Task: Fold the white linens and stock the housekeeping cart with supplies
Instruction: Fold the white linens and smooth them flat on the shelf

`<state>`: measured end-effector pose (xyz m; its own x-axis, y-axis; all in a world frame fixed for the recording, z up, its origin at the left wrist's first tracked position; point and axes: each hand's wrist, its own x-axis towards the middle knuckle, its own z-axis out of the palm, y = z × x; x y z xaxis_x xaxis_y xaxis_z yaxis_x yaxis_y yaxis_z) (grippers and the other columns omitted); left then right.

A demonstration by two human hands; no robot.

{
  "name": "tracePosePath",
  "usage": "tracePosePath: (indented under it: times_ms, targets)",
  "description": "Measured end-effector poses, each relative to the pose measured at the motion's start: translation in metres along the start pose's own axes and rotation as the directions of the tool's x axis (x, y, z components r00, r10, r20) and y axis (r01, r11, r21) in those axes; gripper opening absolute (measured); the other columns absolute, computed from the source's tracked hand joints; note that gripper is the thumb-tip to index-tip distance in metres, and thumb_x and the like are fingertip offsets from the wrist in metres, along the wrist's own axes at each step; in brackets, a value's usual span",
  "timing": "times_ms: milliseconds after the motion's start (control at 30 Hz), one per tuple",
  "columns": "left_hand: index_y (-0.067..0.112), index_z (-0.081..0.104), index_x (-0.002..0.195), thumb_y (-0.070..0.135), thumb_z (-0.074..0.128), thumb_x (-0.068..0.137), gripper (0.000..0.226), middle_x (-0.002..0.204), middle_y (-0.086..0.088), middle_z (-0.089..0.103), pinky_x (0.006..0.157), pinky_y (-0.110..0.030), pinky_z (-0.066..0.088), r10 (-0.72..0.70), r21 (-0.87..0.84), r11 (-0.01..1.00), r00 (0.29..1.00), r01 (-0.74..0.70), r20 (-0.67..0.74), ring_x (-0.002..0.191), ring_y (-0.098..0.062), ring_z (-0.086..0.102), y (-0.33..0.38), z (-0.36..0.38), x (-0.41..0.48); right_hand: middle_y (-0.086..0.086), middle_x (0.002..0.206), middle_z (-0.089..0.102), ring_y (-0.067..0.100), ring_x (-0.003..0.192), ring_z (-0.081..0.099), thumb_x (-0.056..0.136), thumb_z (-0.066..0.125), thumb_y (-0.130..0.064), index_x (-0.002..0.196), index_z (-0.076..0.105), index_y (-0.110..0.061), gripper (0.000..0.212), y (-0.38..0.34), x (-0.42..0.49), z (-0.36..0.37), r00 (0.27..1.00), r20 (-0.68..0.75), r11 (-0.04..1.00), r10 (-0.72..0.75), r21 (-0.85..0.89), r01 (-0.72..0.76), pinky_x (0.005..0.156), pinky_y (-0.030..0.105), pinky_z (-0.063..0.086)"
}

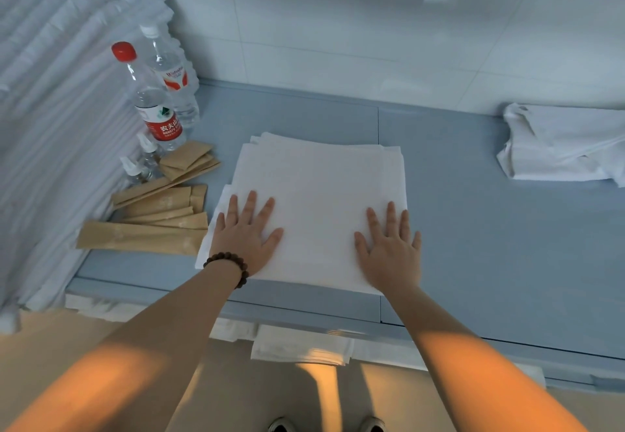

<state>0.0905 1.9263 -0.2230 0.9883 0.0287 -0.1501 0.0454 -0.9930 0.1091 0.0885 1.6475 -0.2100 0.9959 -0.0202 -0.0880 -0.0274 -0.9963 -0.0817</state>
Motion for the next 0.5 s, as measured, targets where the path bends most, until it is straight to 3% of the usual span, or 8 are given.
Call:
tracePosePath:
  times_ms: [267, 500]
  targets:
    - [0.043, -0.016, 0.147, 0.065, 0.003, 0.089, 0.065, 0.159, 0.003, -0.018, 0.118, -0.049, 0.004, -0.016, 0.063, 0.998, 0.999, 0.013, 0.05, 0.146, -0.029, -0.014, -0.008, -0.006, -0.006, 0.002, 0.159, -0.018, 0.025, 0.146, -0.017, 0.093, 0.015, -0.064, 0.151, -0.003, -0.036, 0.067, -0.008, -0.004, -0.003, 0.988, 0.127, 0.996, -0.088, 0.036, 0.084, 0.119, 0.048, -0.001]
    - [0.023, 0.008, 0.153, 0.051, 0.026, 0.097, 0.065, 0.161, -0.006, 0.002, 0.118, -0.048, 0.01, -0.097, 0.002, 0.995, 0.99, 0.097, 0.106, 0.148, -0.025, 0.003, 0.035, -0.036, -0.014, -0.002, 0.161, -0.01, 0.017, 0.147, -0.011, 0.097, 0.016, -0.057, 0.152, 0.002, -0.033, 0.061, -0.002, -0.005, -0.027, 0.974, 0.205, 0.991, -0.101, 0.102, 0.081, 0.119, 0.046, -0.005]
